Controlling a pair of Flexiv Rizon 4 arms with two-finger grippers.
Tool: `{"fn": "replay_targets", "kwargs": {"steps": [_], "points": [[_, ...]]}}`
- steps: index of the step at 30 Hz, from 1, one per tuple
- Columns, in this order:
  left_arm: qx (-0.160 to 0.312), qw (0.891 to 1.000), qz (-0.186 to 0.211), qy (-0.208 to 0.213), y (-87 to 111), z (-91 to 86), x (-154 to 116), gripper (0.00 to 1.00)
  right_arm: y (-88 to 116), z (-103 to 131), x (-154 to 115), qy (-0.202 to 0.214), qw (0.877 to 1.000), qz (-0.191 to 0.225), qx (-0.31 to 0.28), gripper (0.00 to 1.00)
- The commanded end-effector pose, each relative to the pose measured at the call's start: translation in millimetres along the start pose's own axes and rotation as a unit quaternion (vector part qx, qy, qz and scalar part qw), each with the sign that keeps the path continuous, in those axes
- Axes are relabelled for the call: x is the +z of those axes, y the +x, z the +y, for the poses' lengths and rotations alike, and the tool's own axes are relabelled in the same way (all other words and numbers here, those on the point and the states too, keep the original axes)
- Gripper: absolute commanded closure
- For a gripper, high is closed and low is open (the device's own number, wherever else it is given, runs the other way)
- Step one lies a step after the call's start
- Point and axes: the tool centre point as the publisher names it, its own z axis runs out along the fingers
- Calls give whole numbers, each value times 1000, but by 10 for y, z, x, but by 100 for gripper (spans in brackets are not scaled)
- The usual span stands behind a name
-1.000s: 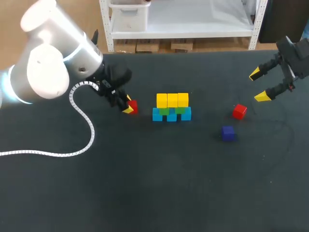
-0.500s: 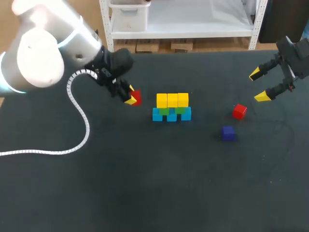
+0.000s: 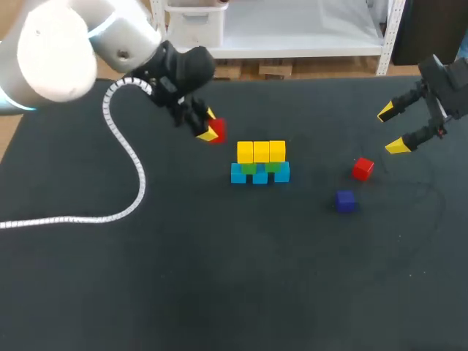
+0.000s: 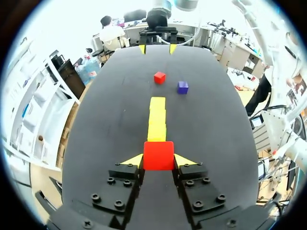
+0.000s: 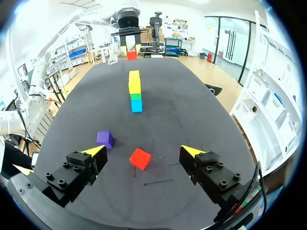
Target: Place the blue cubes, place green cubes on the blue cubes, place the yellow cubes on the green cubes, then place the red cubes on the yellow cubes, and place purple cube on the red cubes.
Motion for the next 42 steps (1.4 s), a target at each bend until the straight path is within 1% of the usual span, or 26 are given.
{"fn": "replay_targets", "kwargs": {"steps": [1, 6, 10, 13, 20, 33, 36, 42], "points": [[7, 1000, -1, 12, -138, 108, 124, 100, 2, -8, 6, 0, 1000, -1, 0, 0], [23, 999, -19, 14, -287, 135, 261, 100, 2, -8, 6, 0, 1000, -1, 0, 0], [34, 999, -24, 16, -387, 146, 339, 100, 2, -8, 6, 0, 1000, -1, 0, 0], [38, 999, -23, 20, -426, 133, 389, 100, 2, -8, 6, 0, 1000, -1, 0, 0], [42, 999, -23, 24, -445, 91, 463, 100, 2, -8, 6, 0, 1000, -1, 0, 0], [36, 999, -15, 19, -419, 15, 474, 100, 2, -8, 6, 0, 1000, -1, 0, 0], [41, 999, -7, 22, -417, 6, 478, 100, 2, -8, 6, 0, 1000, -1, 0, 0], [39, 999, -7, 26, -405, -9, 511, 100, 2, -8, 6, 0, 1000, -1, 0, 0]]}}
